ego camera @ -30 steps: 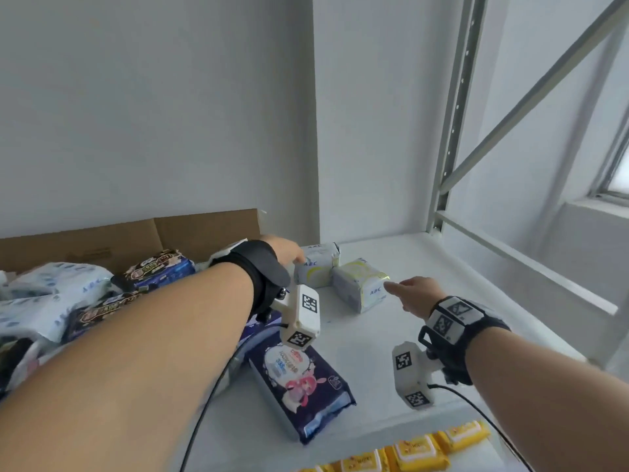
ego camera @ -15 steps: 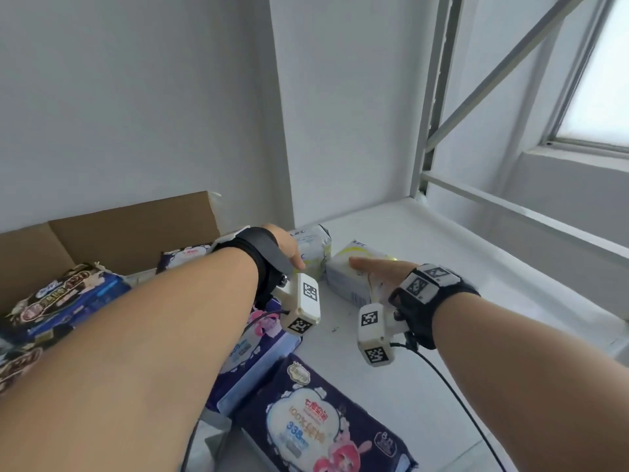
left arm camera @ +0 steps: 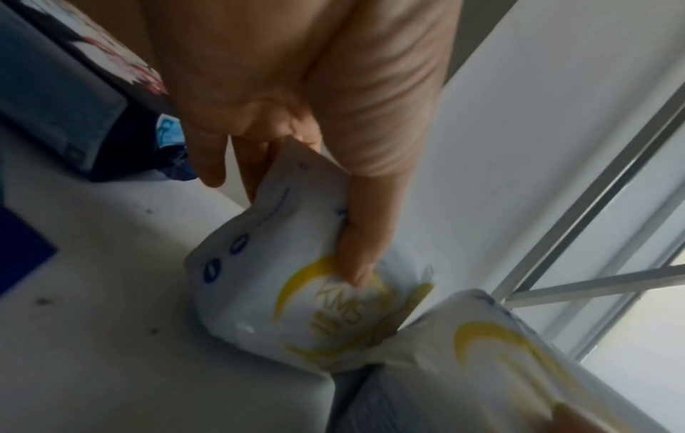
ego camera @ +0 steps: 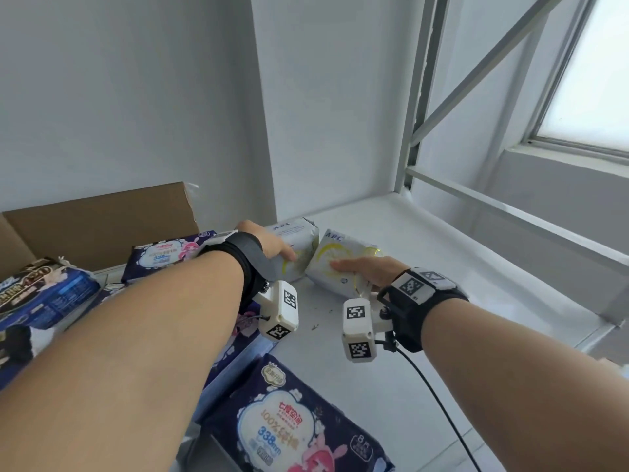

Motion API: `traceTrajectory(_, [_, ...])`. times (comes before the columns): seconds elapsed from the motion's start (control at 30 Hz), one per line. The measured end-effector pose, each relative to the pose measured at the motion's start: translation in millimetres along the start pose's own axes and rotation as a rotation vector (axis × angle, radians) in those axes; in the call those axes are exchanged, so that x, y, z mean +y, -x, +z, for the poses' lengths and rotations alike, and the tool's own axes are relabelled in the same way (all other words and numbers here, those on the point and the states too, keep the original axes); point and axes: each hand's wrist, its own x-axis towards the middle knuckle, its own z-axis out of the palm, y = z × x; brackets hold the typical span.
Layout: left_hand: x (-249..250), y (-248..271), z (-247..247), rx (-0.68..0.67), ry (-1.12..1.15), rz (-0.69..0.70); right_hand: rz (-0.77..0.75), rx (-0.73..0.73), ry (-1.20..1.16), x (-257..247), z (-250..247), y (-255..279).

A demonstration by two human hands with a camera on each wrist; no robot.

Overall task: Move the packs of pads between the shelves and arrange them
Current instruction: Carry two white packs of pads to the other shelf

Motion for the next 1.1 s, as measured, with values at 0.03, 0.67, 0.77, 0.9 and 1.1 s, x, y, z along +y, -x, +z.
traceTrajectory(0.03, [1.2, 3.9, -0.9, 0.009, 0.027, 0.007, -0.025, 0.009, -0.038, 3.2, -4.1, 2.9])
traceTrajectory(0.67, [29.9, 213.3, -18.9, -0.162, 0.631, 0.008, -0.35, -0.417, -0.516, 25.2, -125.3, 152.7])
traceTrajectory(0.77, [28.7, 266.5, -5.4, -0.156, 0.635, 0.016, -0.362, -0.48, -0.48, 35.8, -153.2, 191.1])
traceTrajectory(0.9, [30.0, 327.2, 10.7, -0.14, 0.689, 0.007, -0.331, -0.499, -0.421, 48.3, -187.8, 236.2])
traceTrajectory(1.1, [42.5, 387.1, 23.5, -0.124, 0.627, 0.025, -0.319, -0.541, -0.378, 64.3, -226.3, 283.3])
